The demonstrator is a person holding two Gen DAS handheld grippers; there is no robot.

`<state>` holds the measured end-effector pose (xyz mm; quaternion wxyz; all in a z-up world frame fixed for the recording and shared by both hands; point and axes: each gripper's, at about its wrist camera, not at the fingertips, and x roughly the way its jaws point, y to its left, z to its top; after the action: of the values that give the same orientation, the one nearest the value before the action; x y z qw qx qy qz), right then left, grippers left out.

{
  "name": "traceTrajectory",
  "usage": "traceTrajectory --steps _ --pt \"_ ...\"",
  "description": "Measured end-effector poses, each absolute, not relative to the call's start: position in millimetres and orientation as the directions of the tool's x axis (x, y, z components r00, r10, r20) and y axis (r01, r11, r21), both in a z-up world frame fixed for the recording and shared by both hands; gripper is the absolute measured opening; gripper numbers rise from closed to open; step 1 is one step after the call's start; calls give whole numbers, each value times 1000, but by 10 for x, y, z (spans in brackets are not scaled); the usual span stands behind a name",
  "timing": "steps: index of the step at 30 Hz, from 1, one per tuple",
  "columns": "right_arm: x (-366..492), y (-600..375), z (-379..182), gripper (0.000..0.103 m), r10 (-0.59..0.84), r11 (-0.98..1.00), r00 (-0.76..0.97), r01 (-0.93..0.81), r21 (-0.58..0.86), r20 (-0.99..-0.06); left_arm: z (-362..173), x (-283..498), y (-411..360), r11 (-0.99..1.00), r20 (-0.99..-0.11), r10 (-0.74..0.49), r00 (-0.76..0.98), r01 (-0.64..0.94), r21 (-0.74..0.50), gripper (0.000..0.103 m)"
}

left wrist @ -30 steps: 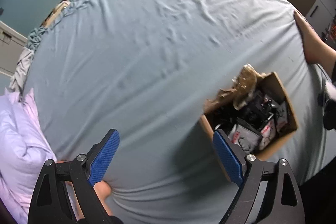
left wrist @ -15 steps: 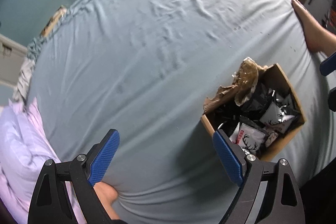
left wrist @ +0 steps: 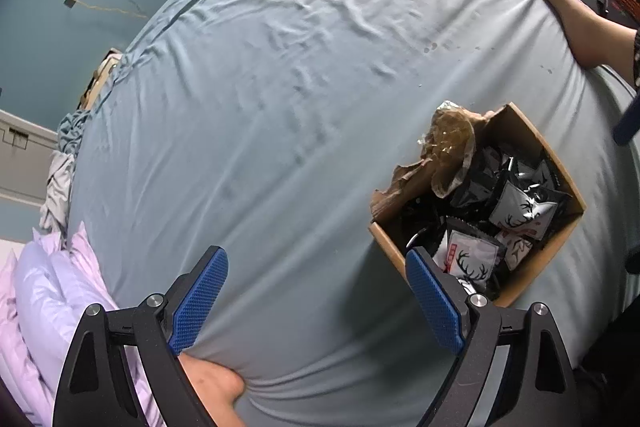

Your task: Organize snacks

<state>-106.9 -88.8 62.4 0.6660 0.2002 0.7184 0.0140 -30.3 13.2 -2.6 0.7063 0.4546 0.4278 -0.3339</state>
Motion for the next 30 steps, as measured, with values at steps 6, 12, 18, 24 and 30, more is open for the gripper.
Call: traceTrajectory --steps 6,12,18,24,30 --pt "-1053 -894 574 94 267 936 -41 250 249 -963 -66 -278 154 359 -907 -71 415 859 365 92" --pt "-1011 -853 547 95 232 951 -51 223 215 -971 -102 -280 137 362 -908 -78 411 860 358 92" --pt "-991 -834 490 95 203 960 -63 209 186 -977 -92 -276 139 382 -911 -85 403 858 344 92" --pt "-990 -832 455 95 201 960 -70 211 183 -977 -96 -286 127 377 -910 -78 407 857 351 92" --pt "-989 -854 451 95 203 959 -71 218 183 -977 -104 -268 139 387 -911 -75 405 854 347 92"
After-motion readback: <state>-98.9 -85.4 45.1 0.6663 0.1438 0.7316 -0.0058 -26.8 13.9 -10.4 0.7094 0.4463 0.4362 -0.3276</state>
